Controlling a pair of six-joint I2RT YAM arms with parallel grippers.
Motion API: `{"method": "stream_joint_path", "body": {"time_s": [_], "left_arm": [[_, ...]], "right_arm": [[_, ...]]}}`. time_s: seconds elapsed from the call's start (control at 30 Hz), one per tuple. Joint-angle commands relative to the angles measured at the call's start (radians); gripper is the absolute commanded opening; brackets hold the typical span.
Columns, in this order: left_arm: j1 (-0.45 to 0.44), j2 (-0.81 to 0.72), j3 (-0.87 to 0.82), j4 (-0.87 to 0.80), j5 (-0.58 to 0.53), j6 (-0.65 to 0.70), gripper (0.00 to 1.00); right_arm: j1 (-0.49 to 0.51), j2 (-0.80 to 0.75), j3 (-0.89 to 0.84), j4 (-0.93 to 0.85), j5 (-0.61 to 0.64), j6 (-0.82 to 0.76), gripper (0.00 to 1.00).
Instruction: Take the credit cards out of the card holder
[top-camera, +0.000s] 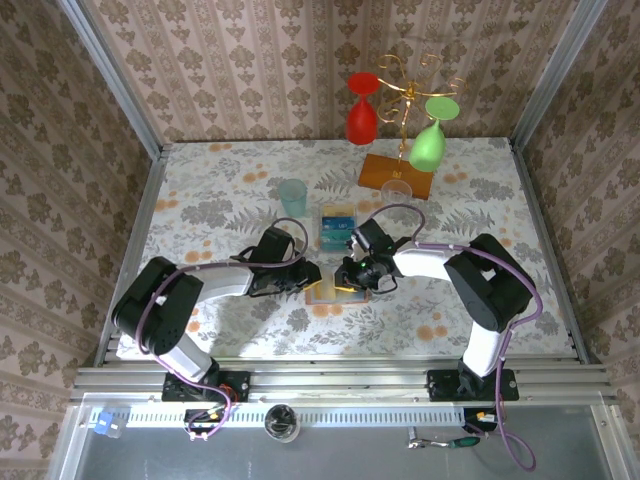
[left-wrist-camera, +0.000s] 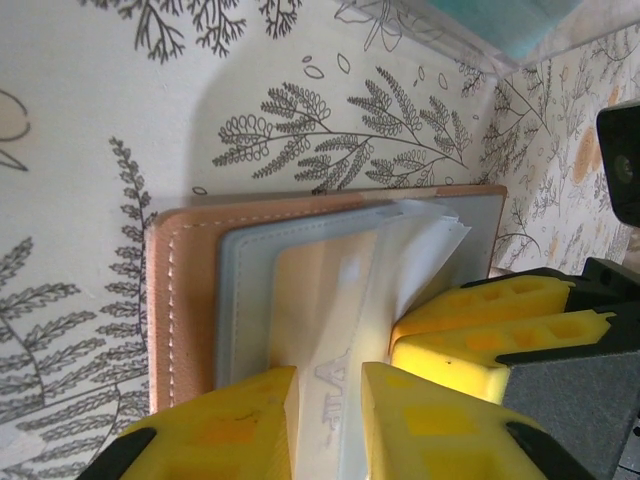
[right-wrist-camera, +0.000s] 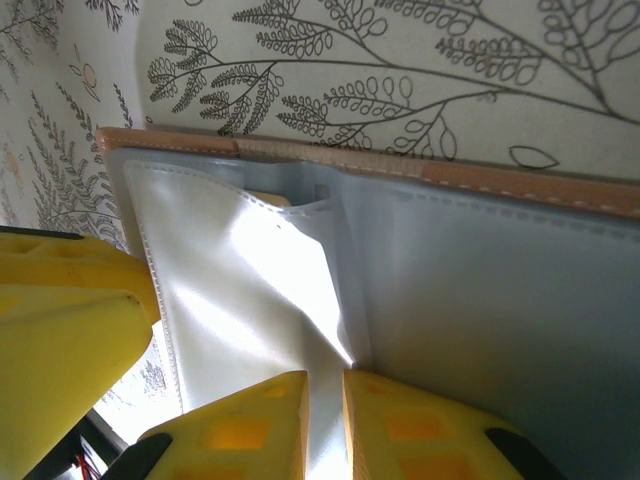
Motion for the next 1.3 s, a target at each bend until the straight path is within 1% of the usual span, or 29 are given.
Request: {"method": "stream_joint_path", "body": {"time_s": [0.0, 0.23, 0.43, 0.57, 0.73, 1.03, 1.27], "left_arm": [[-0.008, 0.017, 0.020, 0.035, 0.016, -0.020, 0.24], [-0.020, 0.044, 0.025, 0.073, 0.036, -0.037, 0.24], [-0.034, 0.055, 0.028, 0.103, 0.046, -0.055, 0.21], [-0.038, 0.044, 0.031, 0.104, 0.049, -0.060, 0.21], [-0.038, 0.025, 0.039, 0.083, 0.049, -0.058, 0.21], [-0.044, 0.018, 0.064, 0.067, 0.054, -0.056, 0.21], [-0.056, 0.036, 0.093, 0.062, 0.062, -0.057, 0.22]], "right_arm": [[-0.013, -0.019, -0.028, 0.021, -0.025, -0.001, 0.17], [-0.019, -0.021, -0.037, 0.039, -0.041, 0.002, 0.17], [-0.019, -0.023, -0.038, 0.039, -0.044, 0.004, 0.17], [-0.019, -0.033, -0.034, 0.045, -0.048, 0.011, 0.19], [-0.019, -0.081, -0.022, 0.034, -0.047, 0.017, 0.22], [-0.027, -0.192, -0.004, -0.053, 0.024, 0.003, 0.23], [-0.045, -0.247, -0.016, -0.083, 0.048, 0.003, 0.22]]}}
